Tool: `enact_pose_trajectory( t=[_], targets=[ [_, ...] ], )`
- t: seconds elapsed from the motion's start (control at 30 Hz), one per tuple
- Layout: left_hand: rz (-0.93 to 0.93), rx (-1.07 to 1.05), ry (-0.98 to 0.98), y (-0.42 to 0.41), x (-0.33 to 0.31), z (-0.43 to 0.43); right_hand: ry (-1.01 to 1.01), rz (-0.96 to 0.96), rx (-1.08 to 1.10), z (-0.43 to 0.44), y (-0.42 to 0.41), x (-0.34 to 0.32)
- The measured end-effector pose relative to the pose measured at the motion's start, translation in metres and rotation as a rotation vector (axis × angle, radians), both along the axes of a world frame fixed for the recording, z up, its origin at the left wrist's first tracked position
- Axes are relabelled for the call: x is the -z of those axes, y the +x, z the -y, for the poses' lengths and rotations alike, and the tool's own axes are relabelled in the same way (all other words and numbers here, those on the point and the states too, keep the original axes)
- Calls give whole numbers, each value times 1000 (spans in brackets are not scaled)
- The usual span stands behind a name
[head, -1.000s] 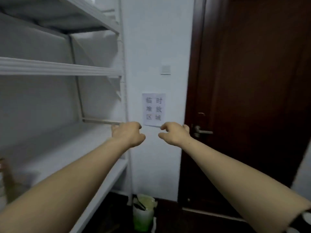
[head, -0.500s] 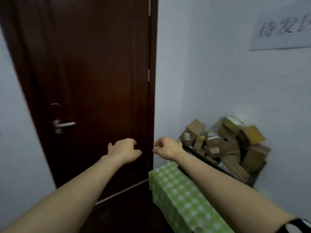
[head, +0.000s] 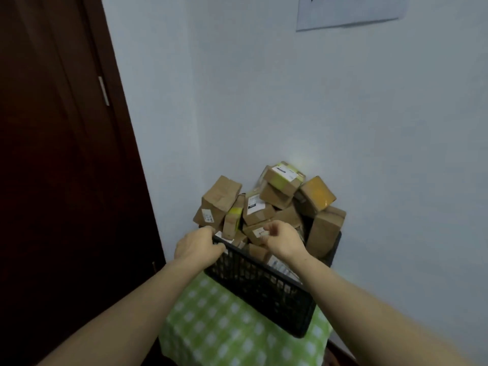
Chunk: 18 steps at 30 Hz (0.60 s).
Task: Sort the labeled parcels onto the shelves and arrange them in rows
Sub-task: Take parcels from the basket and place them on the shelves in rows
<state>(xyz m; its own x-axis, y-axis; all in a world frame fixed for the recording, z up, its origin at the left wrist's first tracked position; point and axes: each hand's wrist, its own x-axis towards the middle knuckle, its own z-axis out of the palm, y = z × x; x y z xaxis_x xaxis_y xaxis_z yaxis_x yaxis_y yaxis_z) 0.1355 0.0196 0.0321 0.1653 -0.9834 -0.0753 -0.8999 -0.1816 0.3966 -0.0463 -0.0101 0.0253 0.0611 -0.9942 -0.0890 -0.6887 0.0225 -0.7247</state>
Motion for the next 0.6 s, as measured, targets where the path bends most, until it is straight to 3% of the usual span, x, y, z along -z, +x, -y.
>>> enact_pose_trajectory(
  t=[0.2,0.3,0.47,0.6],
  targets=[
    [-325,64,-100,-14,-1,142,-159,205,375,102,-15,7],
    [-504,134,-60,-28,-5,209,-83,376,580,154,-24,9],
    [-702,155,-3,-58,-11,284,1,494,760,207,-37,13],
    [-882,101,120,-82,-5,318,95,751,813,227,-41,14]
  ],
)
